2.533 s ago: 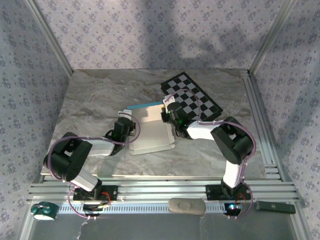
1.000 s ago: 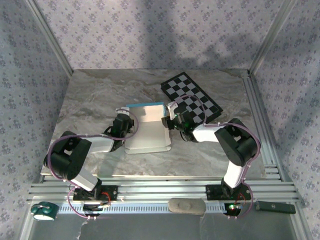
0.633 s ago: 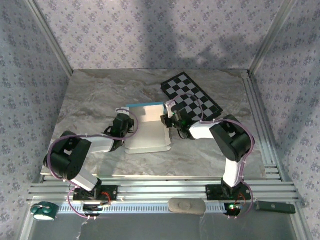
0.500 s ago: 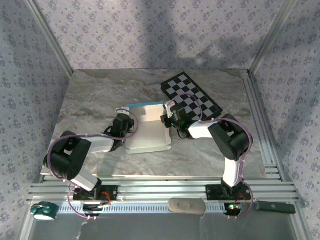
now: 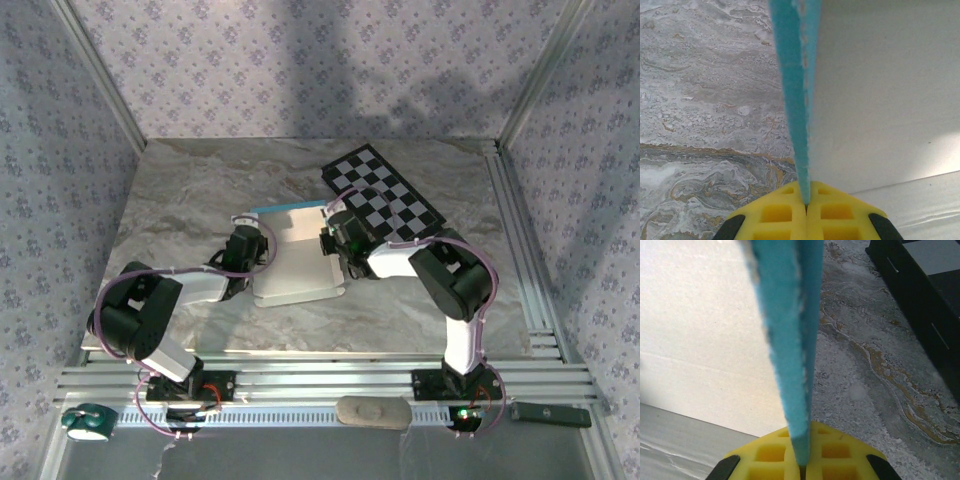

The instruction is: Fold the paper box

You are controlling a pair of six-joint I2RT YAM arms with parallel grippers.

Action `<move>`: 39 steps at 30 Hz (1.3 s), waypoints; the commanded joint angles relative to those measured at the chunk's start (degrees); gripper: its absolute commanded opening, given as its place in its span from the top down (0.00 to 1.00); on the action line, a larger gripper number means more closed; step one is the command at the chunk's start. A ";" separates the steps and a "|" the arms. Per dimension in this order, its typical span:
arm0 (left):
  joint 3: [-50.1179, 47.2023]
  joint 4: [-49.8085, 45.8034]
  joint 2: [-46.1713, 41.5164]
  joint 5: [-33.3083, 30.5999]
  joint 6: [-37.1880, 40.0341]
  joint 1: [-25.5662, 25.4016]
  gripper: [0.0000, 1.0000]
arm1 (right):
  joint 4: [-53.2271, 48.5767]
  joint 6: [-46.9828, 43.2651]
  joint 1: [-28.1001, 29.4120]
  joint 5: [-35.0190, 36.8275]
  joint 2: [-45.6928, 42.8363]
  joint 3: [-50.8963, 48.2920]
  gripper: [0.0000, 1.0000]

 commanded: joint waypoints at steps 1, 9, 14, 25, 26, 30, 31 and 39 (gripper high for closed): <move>1.58 -2.56 1.42 0.47 -1.00 -0.80 1.00 | -1.90 2.35 2.11 5.66 1.29 2.36 1.00; 2.76 -4.47 1.32 -1.04 -2.20 -1.48 1.00 | -9.46 11.37 6.40 21.18 3.20 6.78 1.00; 3.49 -5.63 1.45 -1.38 -2.36 -1.46 1.00 | -17.08 16.47 7.94 26.66 3.72 10.25 1.00; 6.23 -10.40 0.79 -0.36 -3.68 -1.37 0.77 | -27.85 23.02 8.44 25.06 4.06 16.17 1.00; 6.41 -11.08 0.12 -0.31 -3.85 -1.36 0.72 | -29.01 23.42 8.21 24.74 4.10 16.62 1.00; 8.05 -15.02 -2.68 -0.51 -4.17 -1.33 0.56 | -31.17 24.72 7.91 22.76 3.69 17.56 1.00; 8.83 -16.60 -3.19 -0.43 -4.23 -1.21 0.53 | -32.26 25.08 7.69 21.91 3.67 18.22 1.00; 15.92 -28.76 -3.82 1.80 -5.24 -0.04 0.41 | -45.45 30.92 6.26 17.83 4.18 25.58 1.00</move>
